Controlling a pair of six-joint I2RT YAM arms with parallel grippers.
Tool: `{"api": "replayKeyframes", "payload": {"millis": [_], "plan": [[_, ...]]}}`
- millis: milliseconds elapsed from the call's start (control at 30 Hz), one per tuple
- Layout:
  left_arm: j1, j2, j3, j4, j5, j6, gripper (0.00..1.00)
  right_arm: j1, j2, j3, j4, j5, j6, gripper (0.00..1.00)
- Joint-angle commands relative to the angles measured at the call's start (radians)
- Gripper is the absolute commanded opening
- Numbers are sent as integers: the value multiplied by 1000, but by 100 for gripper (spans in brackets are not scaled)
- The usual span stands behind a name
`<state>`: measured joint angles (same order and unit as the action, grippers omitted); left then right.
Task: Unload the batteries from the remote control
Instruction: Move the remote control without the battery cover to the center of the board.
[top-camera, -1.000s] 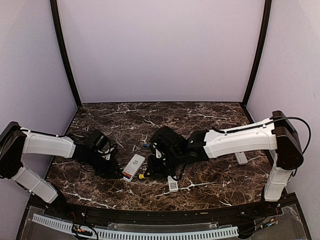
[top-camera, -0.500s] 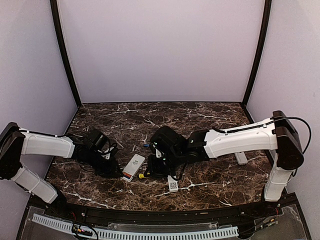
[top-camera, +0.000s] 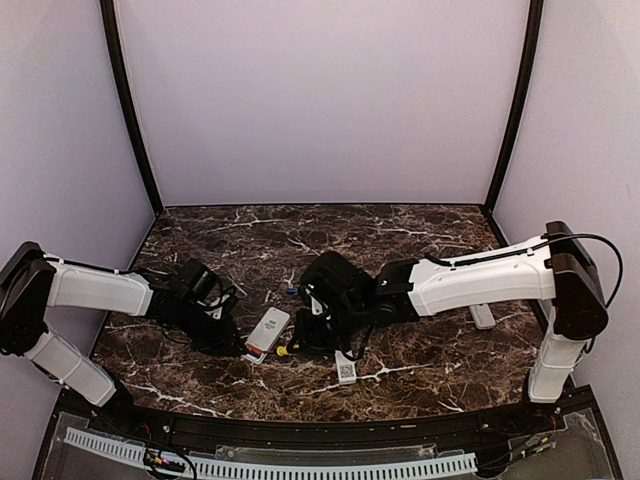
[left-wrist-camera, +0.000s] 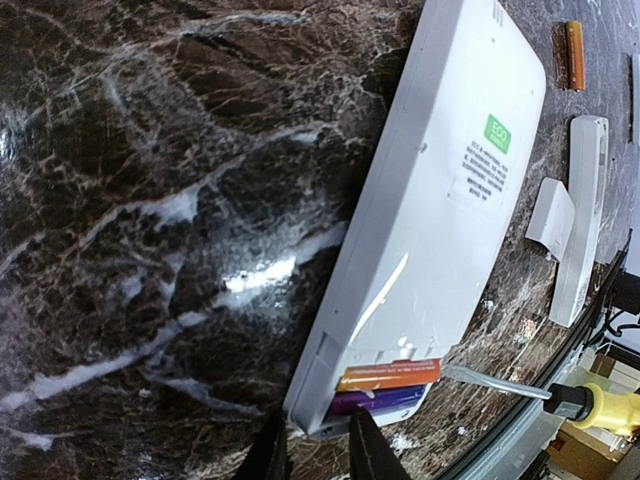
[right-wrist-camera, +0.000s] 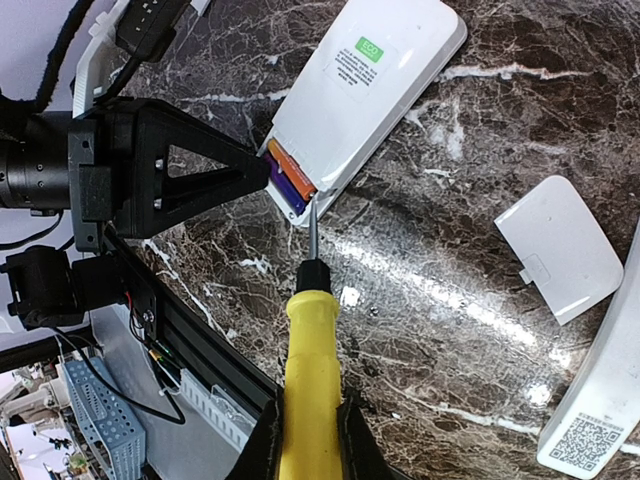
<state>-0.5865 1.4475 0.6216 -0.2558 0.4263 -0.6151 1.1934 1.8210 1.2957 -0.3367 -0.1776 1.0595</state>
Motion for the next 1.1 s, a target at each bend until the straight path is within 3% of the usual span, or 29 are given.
{"api": "replayKeyframes", "payload": {"millis": [0, 1067], "plan": [[-3, 15, -18, 1, -6, 2, 19, 11, -29, -6, 29, 17, -1, 0], [-3, 83, -47, 1, 5, 23, 13, -11, 14, 0, 98, -8, -19, 0]]}}
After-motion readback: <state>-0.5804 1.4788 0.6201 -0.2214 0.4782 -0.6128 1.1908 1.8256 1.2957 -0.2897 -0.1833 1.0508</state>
